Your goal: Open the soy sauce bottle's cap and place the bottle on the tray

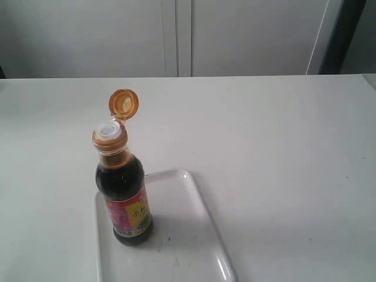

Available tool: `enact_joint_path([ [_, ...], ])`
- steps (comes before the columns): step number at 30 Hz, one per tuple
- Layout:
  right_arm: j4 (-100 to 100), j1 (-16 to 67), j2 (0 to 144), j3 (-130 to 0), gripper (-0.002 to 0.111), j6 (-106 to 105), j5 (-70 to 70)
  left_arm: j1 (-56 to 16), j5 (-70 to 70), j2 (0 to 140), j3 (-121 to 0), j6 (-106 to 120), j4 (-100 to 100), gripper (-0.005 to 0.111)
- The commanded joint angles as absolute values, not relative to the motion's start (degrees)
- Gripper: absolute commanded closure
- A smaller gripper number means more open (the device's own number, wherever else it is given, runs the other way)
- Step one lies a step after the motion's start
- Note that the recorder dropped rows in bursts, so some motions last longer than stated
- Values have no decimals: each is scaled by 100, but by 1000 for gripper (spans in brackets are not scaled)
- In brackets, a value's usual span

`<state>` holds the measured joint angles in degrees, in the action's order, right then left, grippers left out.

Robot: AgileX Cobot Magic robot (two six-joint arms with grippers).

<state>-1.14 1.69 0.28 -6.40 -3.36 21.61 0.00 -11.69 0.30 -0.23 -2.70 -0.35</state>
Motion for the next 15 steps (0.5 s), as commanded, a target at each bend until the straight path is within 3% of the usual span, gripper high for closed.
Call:
enact_joint_path([
  [1, -275, 131, 0, -402, 108, -92, 2105, 0, -1159, 0, 0, -267, -105, 107],
  [15, -318, 144, 0, 0, 108, 0, 1846, 0, -1159, 0, 0, -267, -105, 107],
])
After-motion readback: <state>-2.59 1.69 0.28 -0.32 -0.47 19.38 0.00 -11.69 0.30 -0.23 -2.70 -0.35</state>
